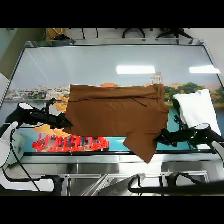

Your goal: Fold the shirts.

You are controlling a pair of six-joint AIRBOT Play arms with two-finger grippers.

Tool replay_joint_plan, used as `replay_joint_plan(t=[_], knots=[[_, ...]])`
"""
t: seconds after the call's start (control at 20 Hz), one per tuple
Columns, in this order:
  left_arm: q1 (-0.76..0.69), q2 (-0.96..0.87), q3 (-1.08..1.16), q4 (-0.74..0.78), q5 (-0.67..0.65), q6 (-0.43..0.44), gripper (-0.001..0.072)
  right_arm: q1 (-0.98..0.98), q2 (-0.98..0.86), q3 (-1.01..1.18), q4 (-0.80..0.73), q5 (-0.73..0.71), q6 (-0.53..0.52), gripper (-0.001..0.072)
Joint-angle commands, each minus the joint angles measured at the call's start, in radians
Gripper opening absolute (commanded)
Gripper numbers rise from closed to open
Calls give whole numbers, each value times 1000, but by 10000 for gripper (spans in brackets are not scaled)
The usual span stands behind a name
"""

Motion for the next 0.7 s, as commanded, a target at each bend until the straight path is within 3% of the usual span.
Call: replay_joint_plan(t=[0.0, 0.15, 0.35, 0.45, 0.65], knots=[[0, 93, 1, 179, -40, -124, 7, -12, 96, 34, -145, 82, 163, 15], [0, 200, -57, 332, -95, -200, 7, 2, 195, 14, -325, 200, 304, 14], [4, 319, -250, 418, -88, -210, 7, 4, 386, -1, -390, 232, 351, 14], [4, 349, -252, 400, -58, -233, 7, 4, 452, 35, -327, 152, 300, 14], [-2, 351, -68, 319, -59, -235, 7, 5, 380, 181, -20, -57, 59, 14]])
